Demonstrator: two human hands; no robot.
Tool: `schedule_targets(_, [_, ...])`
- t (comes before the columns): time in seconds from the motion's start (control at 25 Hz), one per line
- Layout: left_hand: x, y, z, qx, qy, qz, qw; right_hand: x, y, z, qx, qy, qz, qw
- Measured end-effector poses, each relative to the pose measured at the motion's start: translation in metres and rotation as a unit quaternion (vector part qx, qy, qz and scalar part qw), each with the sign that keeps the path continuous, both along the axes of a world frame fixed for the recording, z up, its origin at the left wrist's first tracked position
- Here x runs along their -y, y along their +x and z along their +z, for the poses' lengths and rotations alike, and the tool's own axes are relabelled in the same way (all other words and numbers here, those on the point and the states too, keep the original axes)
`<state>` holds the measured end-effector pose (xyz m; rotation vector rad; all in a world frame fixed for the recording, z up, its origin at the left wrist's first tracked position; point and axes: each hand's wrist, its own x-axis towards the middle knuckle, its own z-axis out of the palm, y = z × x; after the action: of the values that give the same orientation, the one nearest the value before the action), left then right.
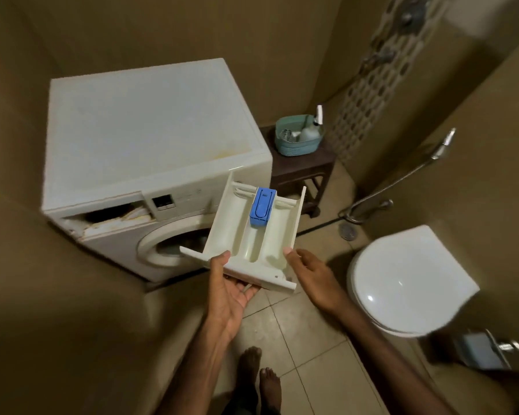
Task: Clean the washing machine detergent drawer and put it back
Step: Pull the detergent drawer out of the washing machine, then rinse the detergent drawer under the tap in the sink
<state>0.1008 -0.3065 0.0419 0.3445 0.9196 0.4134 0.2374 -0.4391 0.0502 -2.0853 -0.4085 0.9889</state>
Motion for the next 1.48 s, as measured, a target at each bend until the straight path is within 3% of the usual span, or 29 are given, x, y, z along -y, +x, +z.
schedule_targets(0.16, [0.040,0.046,0.020,0.028,0.004,-0.122,0.992,0.046,0.029,0.012,-0.151,0.131,-0.135,0.971])
schedule_targets(0.36, [0.093,0.096,0.036,0.042,0.054,-0.314,0.947,0.118,0.037,0.025,-0.049,0.097,-0.346,0.932])
schedule_targets(0.52, [0.132,0.124,0.035,0.032,0.130,-0.528,0.838,0.193,0.022,0.027,-0.026,0.110,-0.483,0.868])
schedule_targets(0.64, [0.171,0.143,0.042,-0.019,0.264,-0.668,0.695,0.259,0.006,0.032,0.013,0.108,-0.546,0.831])
schedule_targets(0.72, [0.201,0.154,0.048,-0.068,0.360,-0.673,0.643,0.304,-0.006,0.031,0.030,0.096,-0.576,0.811])
schedule_targets(0.8, [0.240,0.165,0.055,-0.089,0.438,-0.623,0.642,0.354,-0.021,0.030,0.030,0.086,-0.605,0.791])
schedule_targets(0.88, [0.284,0.177,0.059,-0.082,0.517,-0.568,0.635,0.404,-0.034,0.026,0.027,0.076,-0.633,0.770])
schedule_targets(1.04, [0.403,0.201,0.068,-0.014,0.590,-0.567,0.574,0.507,-0.052,0.020,0.016,0.053,-0.660,0.749])
schedule_targets(1.12, [0.469,0.216,0.072,0.047,0.587,-0.601,0.541,0.555,-0.057,0.021,0.014,0.046,-0.664,0.746])
schedule_targets(1.32, [0.613,0.258,0.063,0.068,0.495,-0.776,0.384,0.668,-0.058,0.025,0.013,0.047,-0.663,0.747])
schedule_targets(1.36, [0.638,0.263,0.062,0.071,0.477,-0.795,0.368,0.691,-0.057,0.026,0.011,0.049,-0.664,0.746])
schedule_targets(1.48, [0.694,0.274,0.059,0.060,0.429,-0.820,0.373,0.741,-0.050,0.028,0.011,0.071,-0.663,0.745])
